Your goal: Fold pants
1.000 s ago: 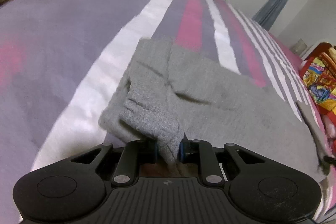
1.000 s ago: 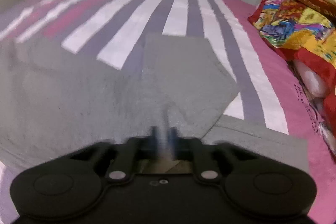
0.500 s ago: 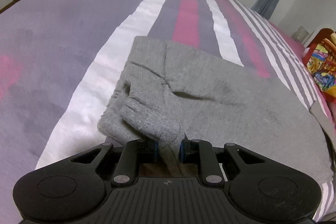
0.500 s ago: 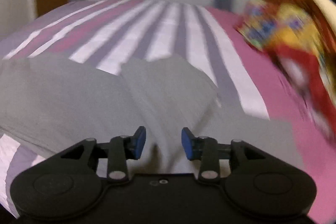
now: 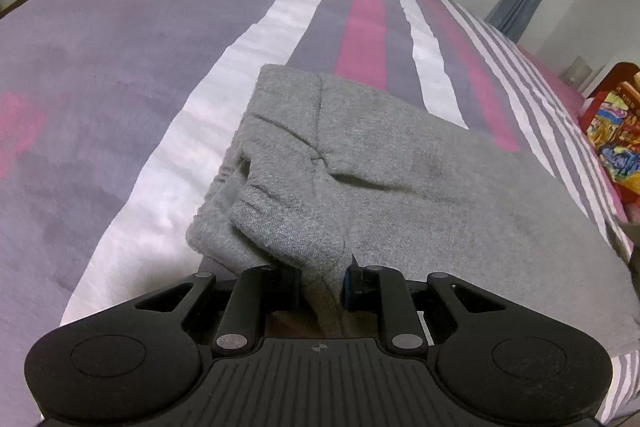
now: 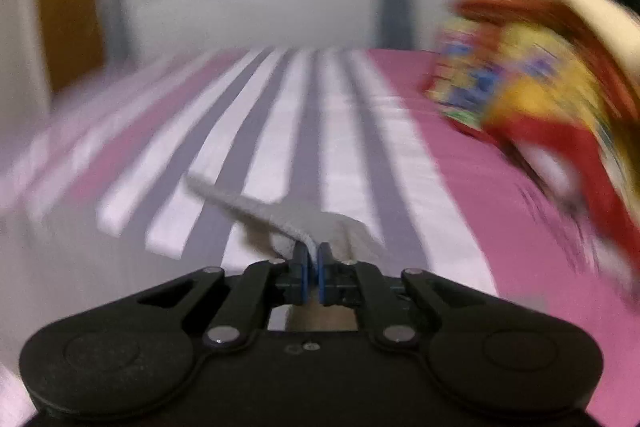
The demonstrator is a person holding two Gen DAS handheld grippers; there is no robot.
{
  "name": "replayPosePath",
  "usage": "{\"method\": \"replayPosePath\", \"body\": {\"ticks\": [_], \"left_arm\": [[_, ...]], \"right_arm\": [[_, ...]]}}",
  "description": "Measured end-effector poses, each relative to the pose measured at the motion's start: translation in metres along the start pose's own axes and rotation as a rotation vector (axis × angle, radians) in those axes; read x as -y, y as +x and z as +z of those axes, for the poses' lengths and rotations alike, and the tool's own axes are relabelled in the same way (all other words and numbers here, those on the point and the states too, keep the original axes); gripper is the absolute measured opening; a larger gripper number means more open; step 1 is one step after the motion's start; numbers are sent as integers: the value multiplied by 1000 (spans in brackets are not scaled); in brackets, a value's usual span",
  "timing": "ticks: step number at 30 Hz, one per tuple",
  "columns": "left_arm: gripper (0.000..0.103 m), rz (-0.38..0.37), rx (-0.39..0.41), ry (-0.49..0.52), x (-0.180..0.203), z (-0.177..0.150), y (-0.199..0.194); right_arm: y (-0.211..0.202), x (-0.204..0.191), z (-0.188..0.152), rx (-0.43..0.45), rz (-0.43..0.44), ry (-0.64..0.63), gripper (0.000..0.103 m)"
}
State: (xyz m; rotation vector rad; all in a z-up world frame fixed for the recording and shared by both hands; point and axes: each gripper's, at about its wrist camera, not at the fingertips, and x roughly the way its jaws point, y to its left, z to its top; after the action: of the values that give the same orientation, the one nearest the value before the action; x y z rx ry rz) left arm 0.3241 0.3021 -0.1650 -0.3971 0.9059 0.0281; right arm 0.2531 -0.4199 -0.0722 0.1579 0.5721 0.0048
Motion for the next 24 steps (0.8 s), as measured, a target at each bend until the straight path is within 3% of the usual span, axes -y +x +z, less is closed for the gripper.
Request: {"method": "replayPosePath", "body": {"ticks": [3,5,7,8,9,10,11,12,13,16,20,21,22,23,24], "left_arm": [[20,-11,-14,22,-2,3,0],[20,-10,-26,20,-2,5,0],[20,0,-34,27,1,7,0],[20,6,-37,31,3,8,0],[20,12,-39,33,4,8,0],[20,16,-39,35,5,9,0],[20,18,-39,34,5,8,0],[20,18,-38,28,5,8,1],[20,17,-37,21,4,8,1],[20,18,-36,12,4,8,1],[20,23,-42,14,5,9,1],[20,24,-43,14,5,9,1],[20,25,-43,13,5,9,1],[20,25,-43,14,5,9,1],[20,24,-42,14,5,9,1]], "right_arm": [[-24,74,-33,7,22,308,4],[-15,120,-69,-75,8,496,4],[1,147,-100,-188,2,549,2],[-4,150,-105,-165,24,533,2],[-10,148,-103,-153,18,497,9],[-17,140,-101,-137,-6,425,25],[-21,130,-96,-128,-26,340,33],[-27,117,-92,-115,-71,218,51],[-27,101,-87,-102,-111,101,59],[-20,66,-79,-79,-195,-288,57],[-1,22,-79,-94,-176,-682,55],[6,13,-81,-101,-177,-765,48],[9,6,-82,-113,-172,-839,20],[16,3,-76,-126,-168,-859,5],[17,2,-71,-124,-165,-830,7]]}}
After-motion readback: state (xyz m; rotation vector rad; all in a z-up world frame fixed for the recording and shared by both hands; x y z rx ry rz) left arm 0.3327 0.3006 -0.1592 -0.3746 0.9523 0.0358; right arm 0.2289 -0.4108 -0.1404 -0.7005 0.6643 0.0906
